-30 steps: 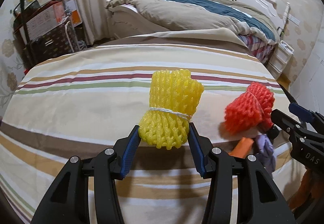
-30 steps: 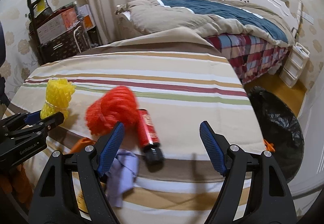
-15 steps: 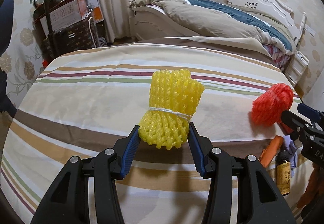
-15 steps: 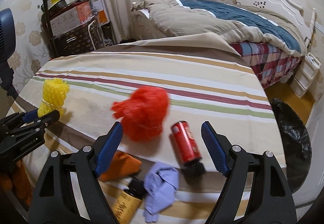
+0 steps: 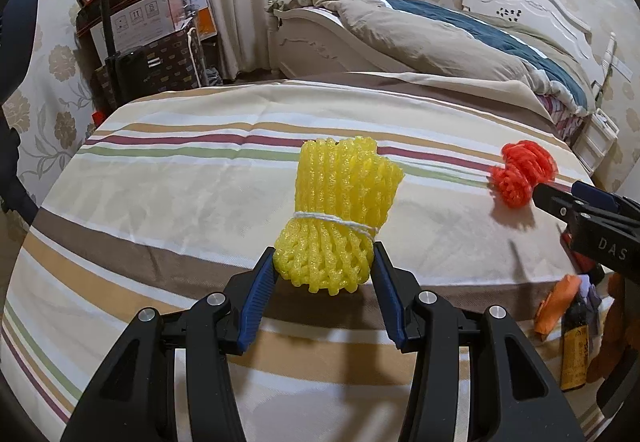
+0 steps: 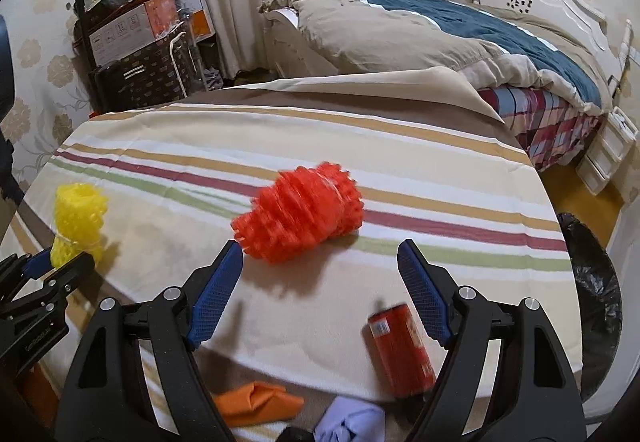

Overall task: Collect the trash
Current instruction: 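Grasp the red foam fruit net with the right tool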

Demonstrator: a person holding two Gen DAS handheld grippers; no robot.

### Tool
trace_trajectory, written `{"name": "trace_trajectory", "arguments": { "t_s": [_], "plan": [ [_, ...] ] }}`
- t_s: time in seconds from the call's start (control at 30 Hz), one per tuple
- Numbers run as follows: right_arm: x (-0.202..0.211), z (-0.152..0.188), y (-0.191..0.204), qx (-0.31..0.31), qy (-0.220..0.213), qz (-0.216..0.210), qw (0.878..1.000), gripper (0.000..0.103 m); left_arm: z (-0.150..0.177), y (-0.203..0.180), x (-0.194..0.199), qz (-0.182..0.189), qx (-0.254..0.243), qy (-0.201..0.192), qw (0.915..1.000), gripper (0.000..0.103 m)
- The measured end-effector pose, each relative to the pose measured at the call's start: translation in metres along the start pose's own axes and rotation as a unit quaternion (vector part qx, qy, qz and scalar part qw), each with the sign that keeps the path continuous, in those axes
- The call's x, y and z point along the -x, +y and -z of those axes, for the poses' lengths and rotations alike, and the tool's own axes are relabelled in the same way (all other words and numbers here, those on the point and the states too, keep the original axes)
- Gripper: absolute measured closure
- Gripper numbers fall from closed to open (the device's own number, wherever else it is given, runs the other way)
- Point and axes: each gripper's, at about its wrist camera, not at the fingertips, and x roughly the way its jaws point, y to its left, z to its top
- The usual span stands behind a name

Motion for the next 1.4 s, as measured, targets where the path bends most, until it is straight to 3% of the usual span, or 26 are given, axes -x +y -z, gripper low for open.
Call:
{"name": "trace_trajectory", "arguments": {
  "t_s": [0.43,0.53,0.6,0.7,0.8,1.23,1.27,1.4],
  "plan": [
    [-0.029,-0.016,0.014,0.004,0.029,-0.011,1.000,0.027,-0.014,0.024,-0.015,-0.037,0.023,0.001,0.9990,0.054],
    [-0.032,-0.017,0.016,0.005,0.030,-0.011,0.999,0.039,-0.015,0.027,-0.017,-0.038,0.028,0.002,0.9989,0.054],
    [-0.033,-0.016,0.016,0.004,0.033,-0.018,0.999,0.071,-0.015,0.027,-0.017,-0.036,0.029,0.002,0.9989,0.054],
    [-0.031,-0.014,0.013,0.000,0.033,-0.023,0.999,0.073,-0.014,0.023,-0.016,-0.033,0.027,0.002,0.9991,0.054],
    [-0.027,-0.012,0.012,0.000,0.028,-0.028,0.999,0.094,-0.012,0.018,-0.014,-0.028,0.022,0.003,0.9993,0.054],
    [0.000,0.002,-0.012,-0.019,0.013,-0.032,0.999,0.095,-0.010,0.002,0.001,-0.017,0.011,-0.010,0.9997,0.054],
    [0.000,0.003,-0.015,-0.025,0.017,-0.036,0.999,0.091,-0.009,0.002,0.002,-0.018,0.012,-0.009,0.9997,0.054],
    [0.006,0.000,-0.020,-0.039,0.005,-0.031,0.999,0.043,-0.008,0.005,0.003,-0.021,0.016,-0.009,0.9996,0.054]
  ]
}}
